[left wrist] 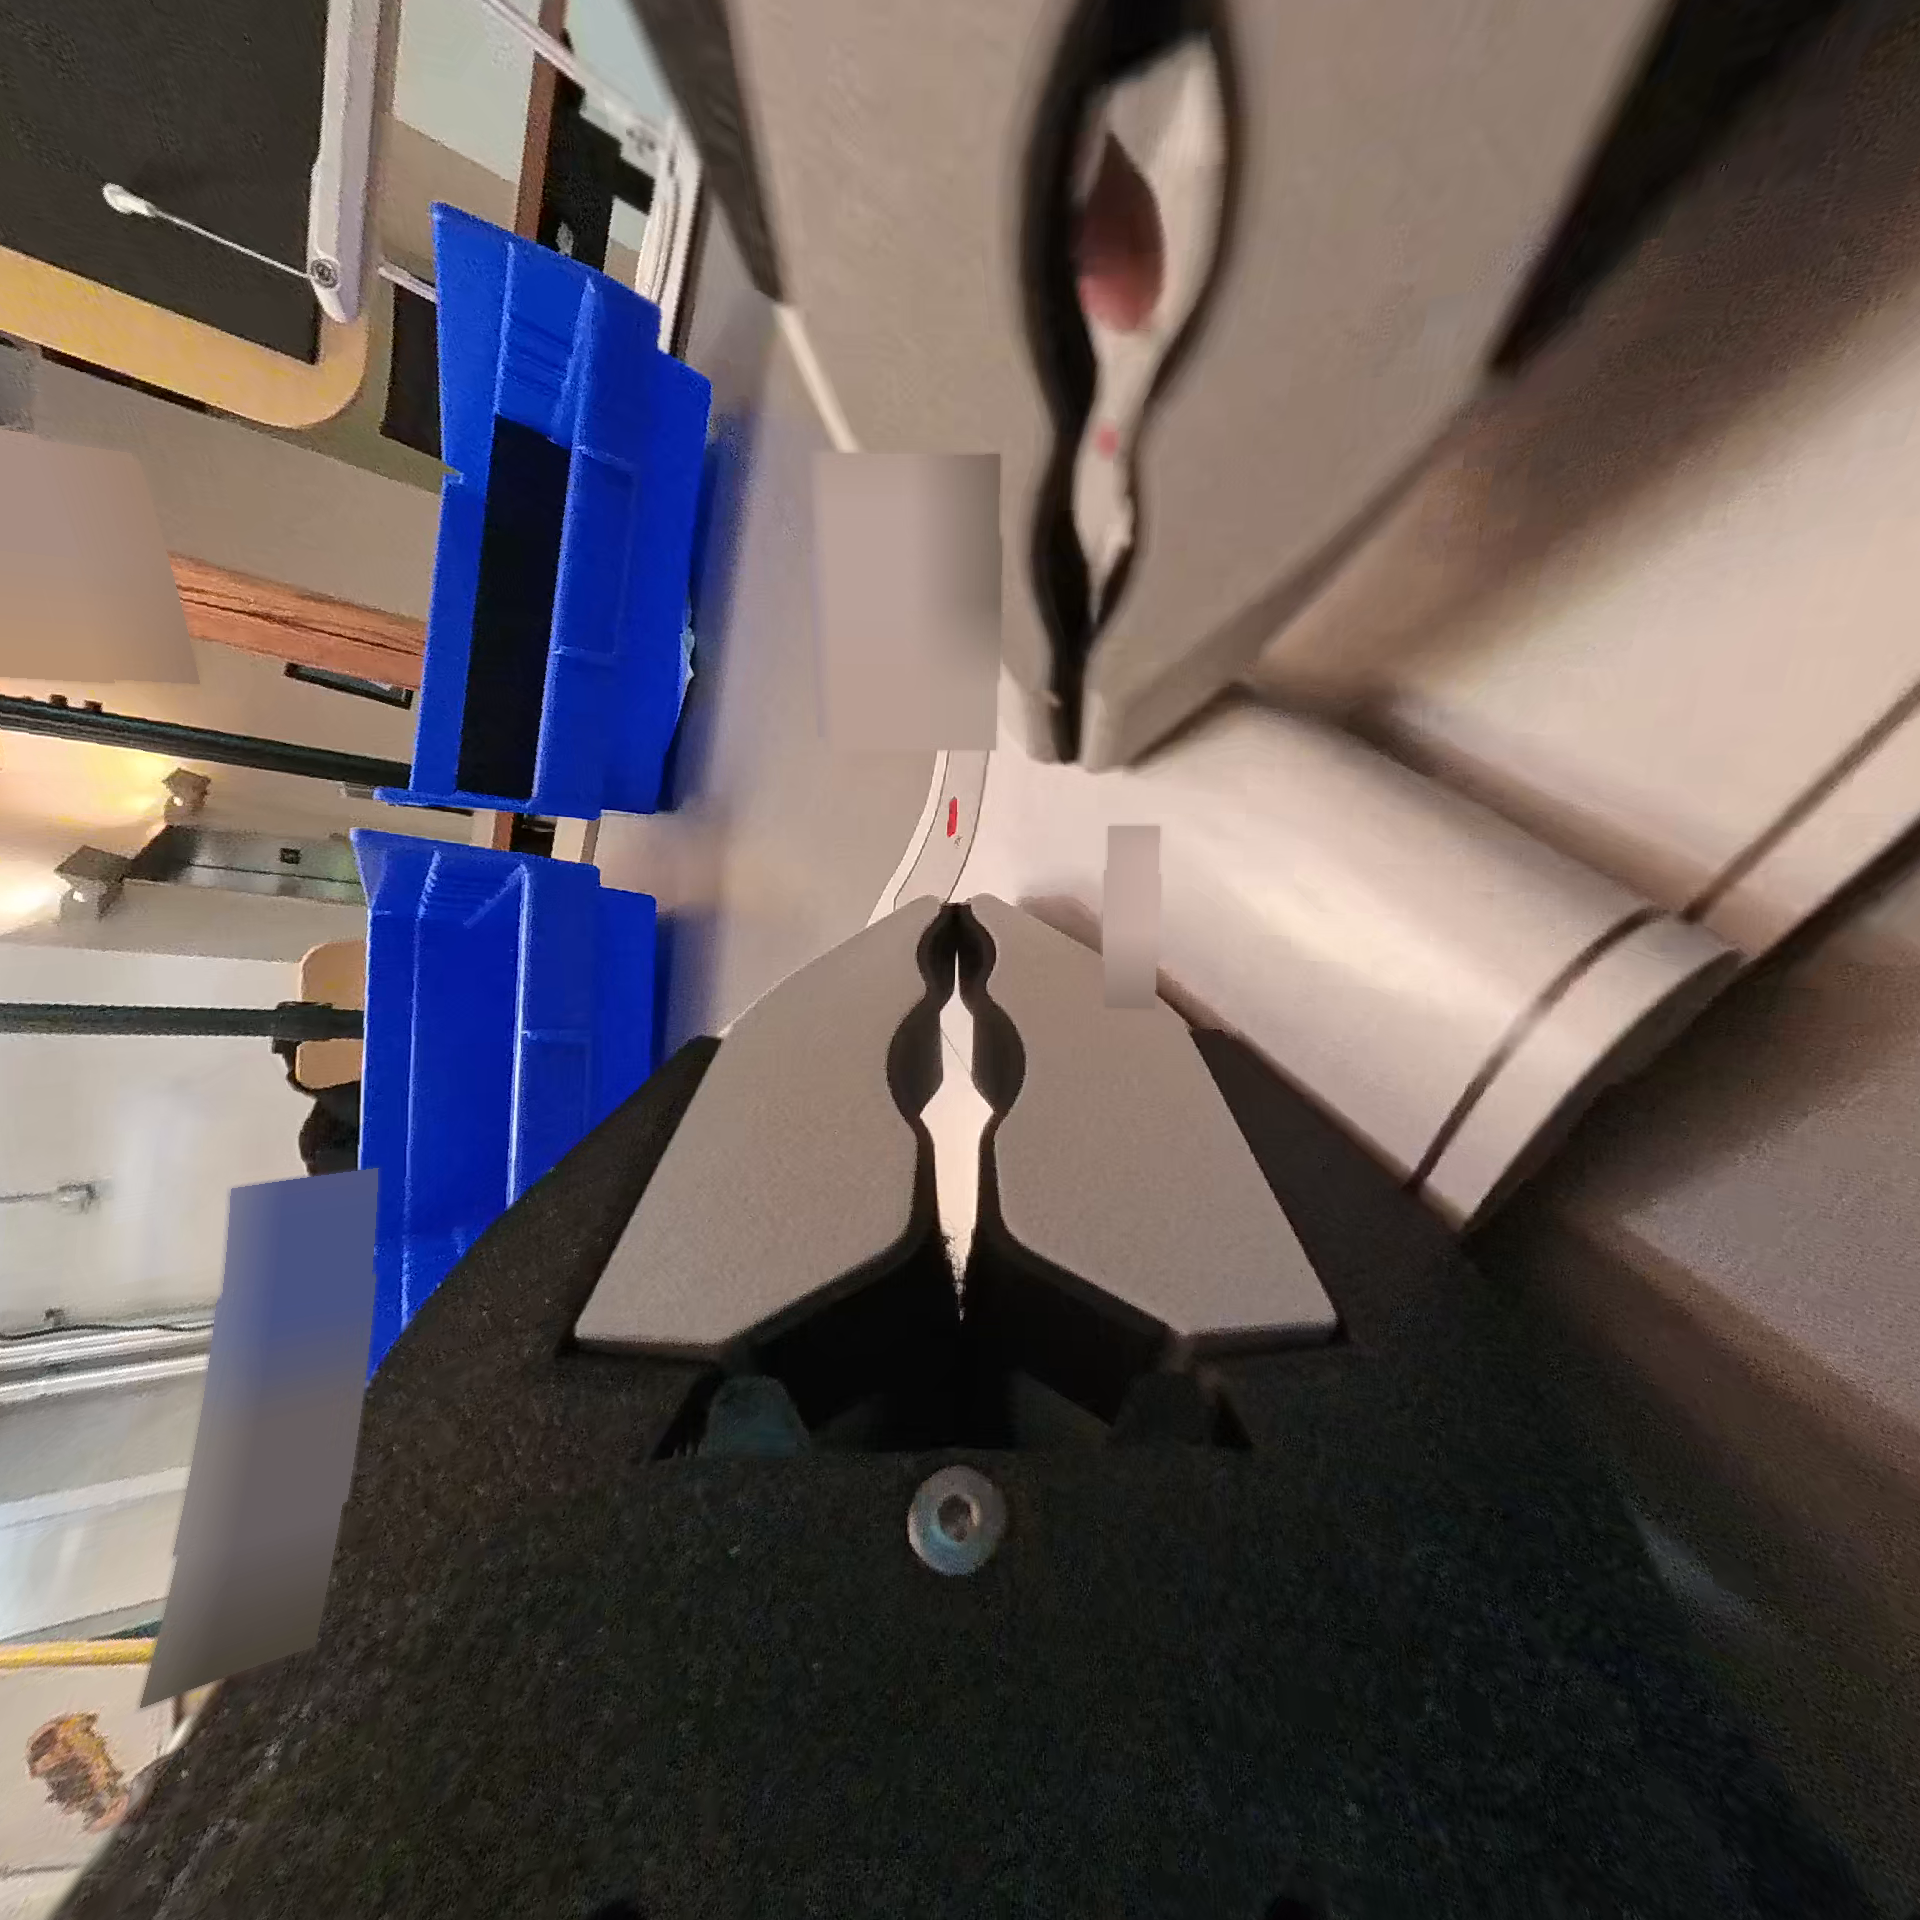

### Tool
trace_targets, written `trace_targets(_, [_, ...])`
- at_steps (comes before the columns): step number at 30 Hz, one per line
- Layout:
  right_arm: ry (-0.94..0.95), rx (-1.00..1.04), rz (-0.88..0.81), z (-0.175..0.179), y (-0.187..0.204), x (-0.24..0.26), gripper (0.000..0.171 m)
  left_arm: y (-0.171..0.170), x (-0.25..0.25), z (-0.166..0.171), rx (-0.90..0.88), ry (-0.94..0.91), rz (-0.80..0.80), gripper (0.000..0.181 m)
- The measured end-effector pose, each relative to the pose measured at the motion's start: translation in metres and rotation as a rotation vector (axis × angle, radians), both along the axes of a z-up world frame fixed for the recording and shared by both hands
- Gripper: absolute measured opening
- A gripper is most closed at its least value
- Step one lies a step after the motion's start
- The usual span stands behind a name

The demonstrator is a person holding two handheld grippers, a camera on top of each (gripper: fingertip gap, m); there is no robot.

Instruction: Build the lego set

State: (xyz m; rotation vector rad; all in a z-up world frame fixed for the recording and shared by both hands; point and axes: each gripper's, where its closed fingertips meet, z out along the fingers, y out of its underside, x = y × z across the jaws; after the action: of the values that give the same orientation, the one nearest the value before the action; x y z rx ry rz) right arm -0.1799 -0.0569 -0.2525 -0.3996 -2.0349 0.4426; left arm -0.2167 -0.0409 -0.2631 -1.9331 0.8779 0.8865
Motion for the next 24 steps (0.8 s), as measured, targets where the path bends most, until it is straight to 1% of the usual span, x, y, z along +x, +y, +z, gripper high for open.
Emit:
trace_targets(1, [0.071,0.144,0.052,-0.001,-0.002,0.001,0.001,0.0,0.001,0.0,0.001,0.002,-0.007,0.0])
trace_targets(2, [0.106,0.235,0.075,-0.002,-0.002,0.002,0.001,0.0,0.002,0.0,0.003,0.004,-0.015,0.0])
trace_targets(3, [0.092,0.257,0.081,-0.003,0.0,0.002,0.001,0.0,0.002,0.0,0.001,0.007,-0.018,0.0])
trace_targets(6, [0.015,0.197,0.036,-0.006,0.017,-0.005,0.001,0.002,0.0,0.0,0.001,0.021,-0.021,0.0])
trace_targets(8, [-0.009,0.222,0.014,-0.007,0.02,-0.01,0.001,0.003,-0.002,0.0,-0.002,0.023,-0.013,0.0])
trace_targets(9, [-0.029,0.252,0.015,-0.007,0.019,-0.009,0.001,0.003,-0.002,0.0,-0.006,0.039,-0.015,0.0])
trace_targets(12, [-0.019,0.48,0.122,-0.007,0.009,0.0,0.0,0.003,0.004,0.001,-0.01,0.067,-0.055,0.0])
trace_targets(16, [-0.043,0.492,0.08,-0.009,0.01,0.001,0.0,0.003,0.005,0.0,-0.005,-0.023,-0.071,0.0])
trace_targets(18, [-0.056,0.529,0.092,-0.009,0.01,0.001,0.0,0.002,0.006,0.001,-0.021,-0.087,-0.117,0.0])
trace_targets(19, [-0.051,0.522,0.107,-0.009,0.01,0.001,0.0,0.0,0.009,0.008,-0.008,-0.135,-0.137,0.0])
trace_targets(20, [-0.042,0.505,0.125,-0.008,0.01,0.001,0.0,-0.004,0.019,0.02,0.02,-0.186,-0.198,0.0])
trace_targets(21, [-0.036,0.476,0.138,-0.009,0.01,0.001,0.0,-0.011,0.037,0.031,0.031,-0.239,-0.298,0.0])
trace_targets(22, [-0.035,0.449,0.149,-0.009,0.01,0.001,0.0,-0.017,0.052,0.036,0.018,-0.284,-0.353,0.0])
trace_targets(24, [-0.036,0.415,0.169,-0.009,0.01,0.002,0.0,-0.023,0.063,0.013,-0.141,-0.303,-0.343,0.0])
